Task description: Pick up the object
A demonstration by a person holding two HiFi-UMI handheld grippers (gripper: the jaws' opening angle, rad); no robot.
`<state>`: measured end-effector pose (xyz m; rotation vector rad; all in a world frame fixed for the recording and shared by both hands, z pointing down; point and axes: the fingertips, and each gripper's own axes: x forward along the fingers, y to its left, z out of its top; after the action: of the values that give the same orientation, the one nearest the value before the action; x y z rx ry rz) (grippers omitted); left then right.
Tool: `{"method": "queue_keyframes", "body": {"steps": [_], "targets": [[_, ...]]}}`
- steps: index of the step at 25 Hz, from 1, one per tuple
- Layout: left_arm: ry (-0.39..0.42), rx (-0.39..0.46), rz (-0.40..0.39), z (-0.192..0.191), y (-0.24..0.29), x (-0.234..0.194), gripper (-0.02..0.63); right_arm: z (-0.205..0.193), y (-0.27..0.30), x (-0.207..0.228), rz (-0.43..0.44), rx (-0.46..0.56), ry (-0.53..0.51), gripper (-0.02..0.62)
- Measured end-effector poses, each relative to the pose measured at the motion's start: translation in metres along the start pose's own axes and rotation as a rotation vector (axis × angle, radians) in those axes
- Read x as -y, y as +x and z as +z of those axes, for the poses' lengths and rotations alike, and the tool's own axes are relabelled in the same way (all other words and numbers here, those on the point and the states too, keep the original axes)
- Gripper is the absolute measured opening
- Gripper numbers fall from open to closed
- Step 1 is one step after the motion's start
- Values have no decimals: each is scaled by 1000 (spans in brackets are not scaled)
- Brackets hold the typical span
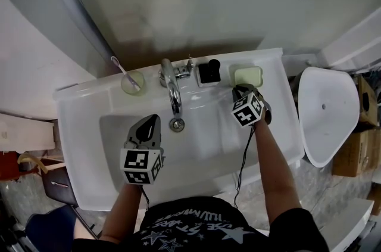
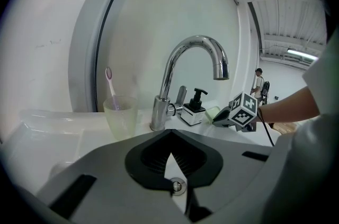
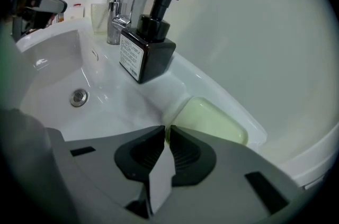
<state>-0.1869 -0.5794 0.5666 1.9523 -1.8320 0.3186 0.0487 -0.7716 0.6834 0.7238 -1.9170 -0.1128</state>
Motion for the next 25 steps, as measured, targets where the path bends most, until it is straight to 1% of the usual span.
{"method": "queue_keyframes", "body": {"steps": [4, 9, 18, 21, 25], "targets": [[2, 10, 5, 2, -8, 3, 15, 4, -17, -7, 2, 36, 18, 38], [3, 25, -3, 3, -26, 17, 15, 12, -53, -12, -10, 101, 41, 38], [33, 64, -41, 4, -70, 58, 15, 9, -139, -26, -38, 213, 97, 38], [49, 86, -53, 7, -88, 71, 15, 4, -168, -36, -43, 248, 133, 38], [65, 104, -64, 6, -116, 87, 15, -1, -209, -55, -55, 298, 148, 38]]}}
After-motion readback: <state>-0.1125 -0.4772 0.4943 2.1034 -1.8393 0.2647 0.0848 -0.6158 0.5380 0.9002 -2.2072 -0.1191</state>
